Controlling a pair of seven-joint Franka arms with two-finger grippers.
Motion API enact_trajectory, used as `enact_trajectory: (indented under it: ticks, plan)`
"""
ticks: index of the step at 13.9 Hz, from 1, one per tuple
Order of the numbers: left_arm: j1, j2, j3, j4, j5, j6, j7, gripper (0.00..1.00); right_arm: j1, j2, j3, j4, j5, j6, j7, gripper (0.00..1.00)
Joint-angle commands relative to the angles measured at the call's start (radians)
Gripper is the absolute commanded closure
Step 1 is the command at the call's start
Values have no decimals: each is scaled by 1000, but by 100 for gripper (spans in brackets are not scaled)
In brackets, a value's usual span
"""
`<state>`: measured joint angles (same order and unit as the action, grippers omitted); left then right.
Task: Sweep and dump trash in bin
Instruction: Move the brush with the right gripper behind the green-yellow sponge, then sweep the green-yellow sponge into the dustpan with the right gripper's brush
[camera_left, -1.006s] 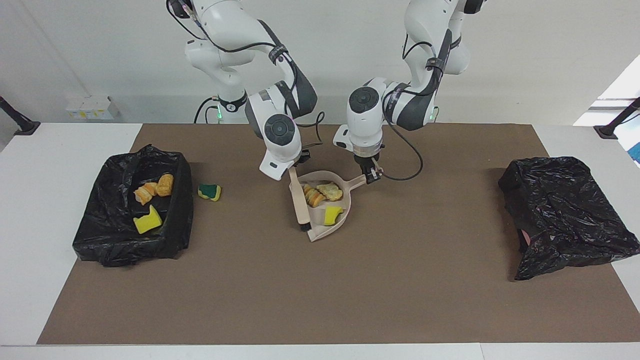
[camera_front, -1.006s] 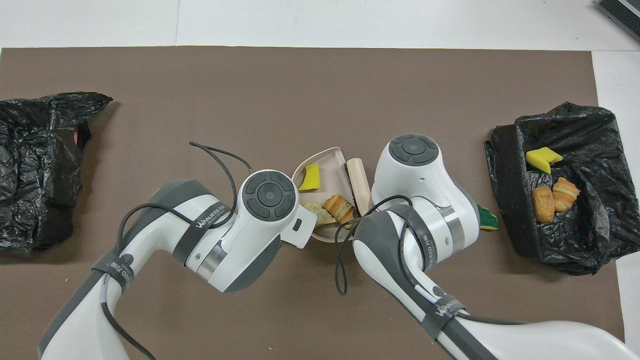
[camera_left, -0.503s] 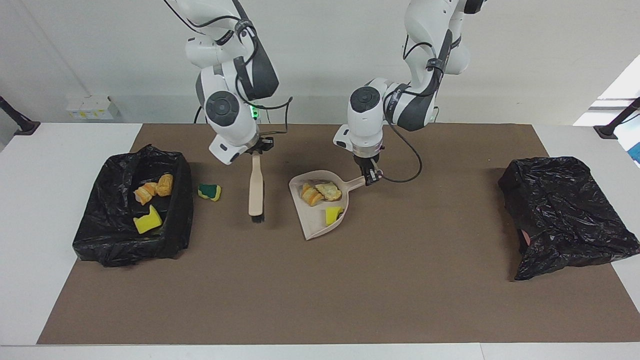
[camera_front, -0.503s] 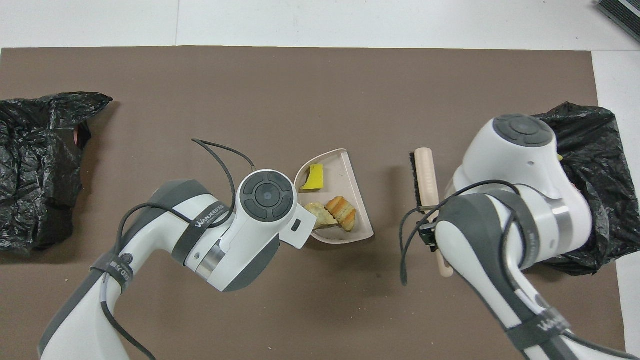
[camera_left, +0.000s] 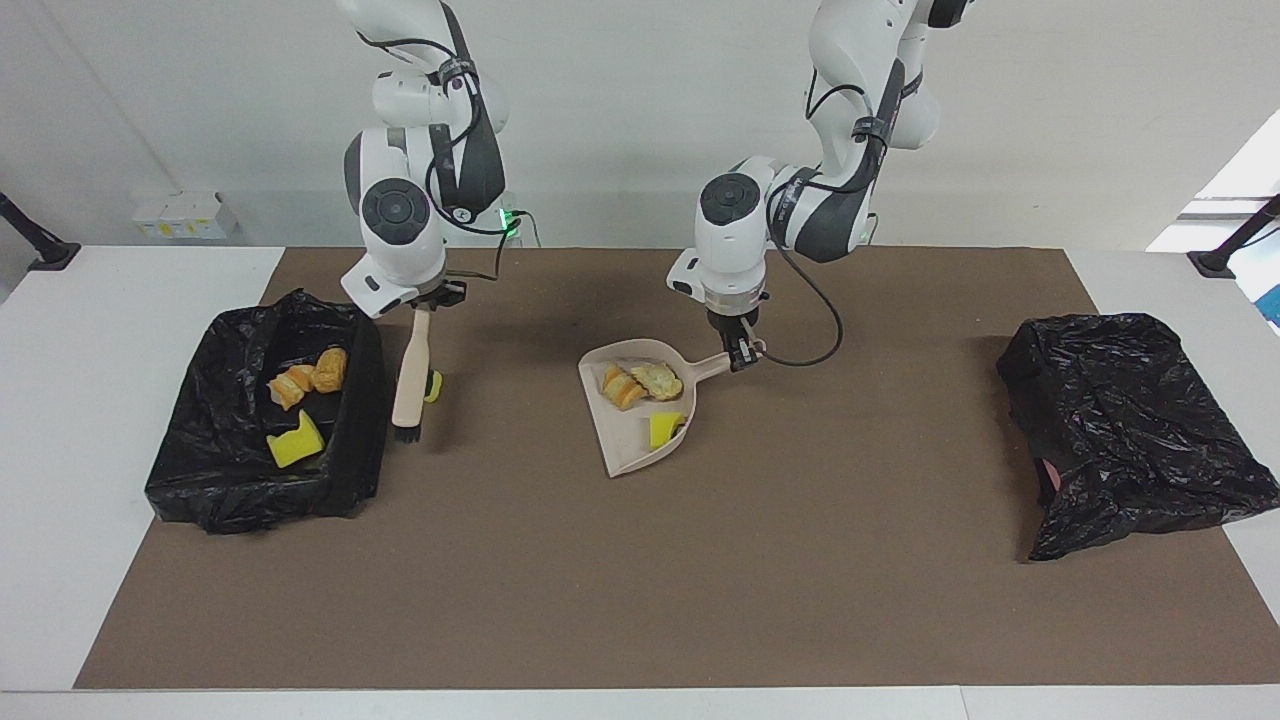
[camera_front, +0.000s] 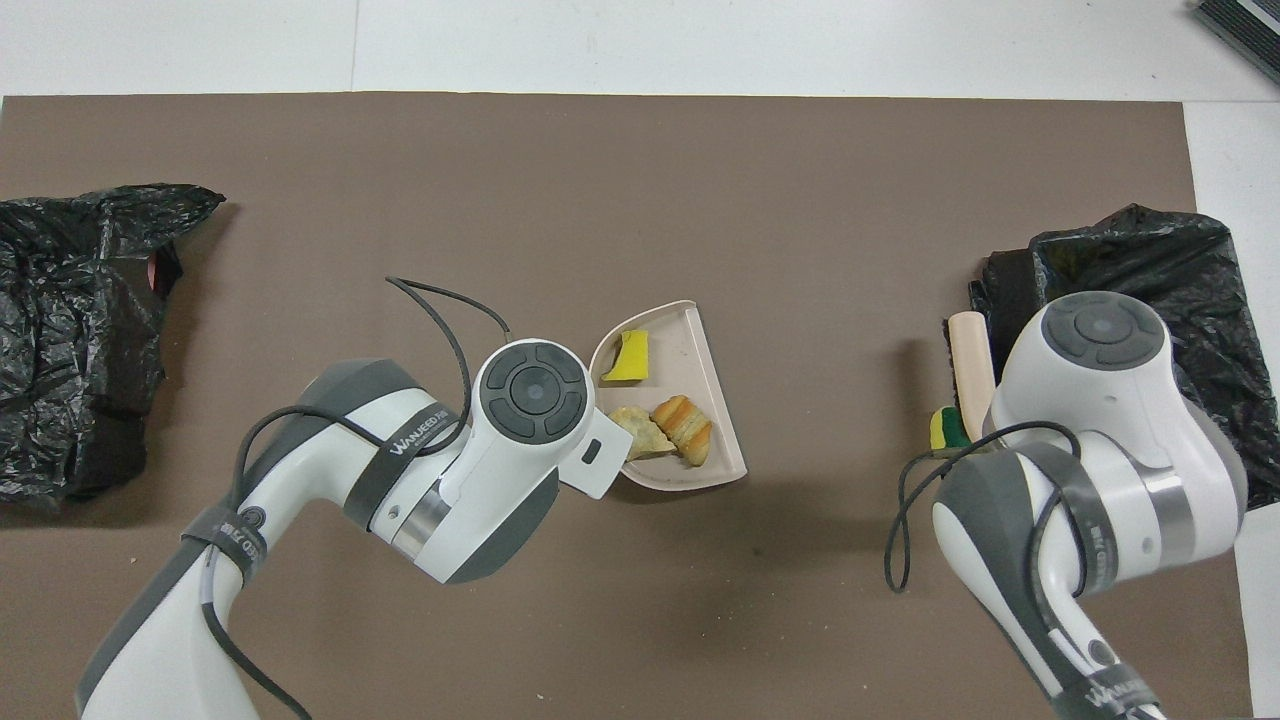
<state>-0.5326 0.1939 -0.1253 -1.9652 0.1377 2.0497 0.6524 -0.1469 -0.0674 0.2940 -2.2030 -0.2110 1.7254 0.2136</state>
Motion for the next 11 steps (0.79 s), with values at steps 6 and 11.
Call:
enact_trajectory:
  ticks: [6,11]
  plan:
    - [-6,-14,12,-20,-1,18,15,100,-30,-123,14,-198,-161,115,-73,100]
    - [-4,-14,12,-20,-1,26,12,100,-60,-112,14,-213,-231,158,-71,100]
